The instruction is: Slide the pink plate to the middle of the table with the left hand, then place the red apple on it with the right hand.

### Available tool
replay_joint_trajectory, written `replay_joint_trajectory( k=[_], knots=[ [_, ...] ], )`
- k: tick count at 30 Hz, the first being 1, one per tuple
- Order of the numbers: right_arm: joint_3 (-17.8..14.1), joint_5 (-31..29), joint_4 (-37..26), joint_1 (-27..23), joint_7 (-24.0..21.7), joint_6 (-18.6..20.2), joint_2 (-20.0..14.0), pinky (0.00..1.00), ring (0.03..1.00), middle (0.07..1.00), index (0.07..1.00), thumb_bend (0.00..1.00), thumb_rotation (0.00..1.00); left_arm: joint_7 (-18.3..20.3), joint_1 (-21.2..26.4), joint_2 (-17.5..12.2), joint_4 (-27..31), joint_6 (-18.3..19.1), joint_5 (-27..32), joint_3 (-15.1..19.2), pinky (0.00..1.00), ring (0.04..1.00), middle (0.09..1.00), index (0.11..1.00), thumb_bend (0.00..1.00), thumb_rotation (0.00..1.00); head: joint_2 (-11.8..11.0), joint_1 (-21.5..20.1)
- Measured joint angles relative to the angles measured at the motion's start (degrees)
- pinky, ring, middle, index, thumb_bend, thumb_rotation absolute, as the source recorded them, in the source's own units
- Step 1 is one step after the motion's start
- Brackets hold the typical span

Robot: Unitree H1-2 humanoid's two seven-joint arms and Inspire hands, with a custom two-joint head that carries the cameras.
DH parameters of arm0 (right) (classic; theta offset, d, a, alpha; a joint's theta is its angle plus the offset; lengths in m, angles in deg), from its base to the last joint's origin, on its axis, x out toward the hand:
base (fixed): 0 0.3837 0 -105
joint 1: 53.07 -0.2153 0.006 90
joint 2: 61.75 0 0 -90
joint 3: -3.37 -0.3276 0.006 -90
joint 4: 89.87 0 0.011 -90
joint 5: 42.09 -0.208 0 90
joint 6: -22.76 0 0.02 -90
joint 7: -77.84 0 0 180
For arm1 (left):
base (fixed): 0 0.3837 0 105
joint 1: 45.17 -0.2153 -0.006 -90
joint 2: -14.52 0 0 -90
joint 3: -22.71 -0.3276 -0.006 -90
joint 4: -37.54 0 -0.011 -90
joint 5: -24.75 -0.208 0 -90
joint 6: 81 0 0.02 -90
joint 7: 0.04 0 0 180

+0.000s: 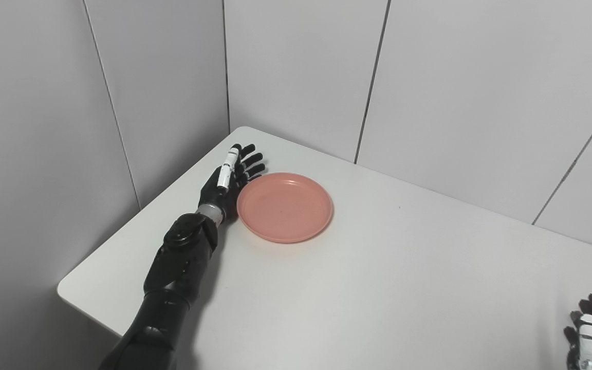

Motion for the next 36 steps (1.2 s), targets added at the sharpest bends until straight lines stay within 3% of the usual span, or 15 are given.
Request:
replay_joint_trajectory(
  k=[36],
  knots=[
    [0.0,0.6,0.0,0.0,0.1,0.0,0.0,1.0,1.0,1.0,0.989,0.0,1.0,3.2,0.5,4.2,0.1,-1.5,0.1,-2.6,0.9,0.88,0.881,0.865,0.33,1.0,1.9,-1.6]
  ],
)
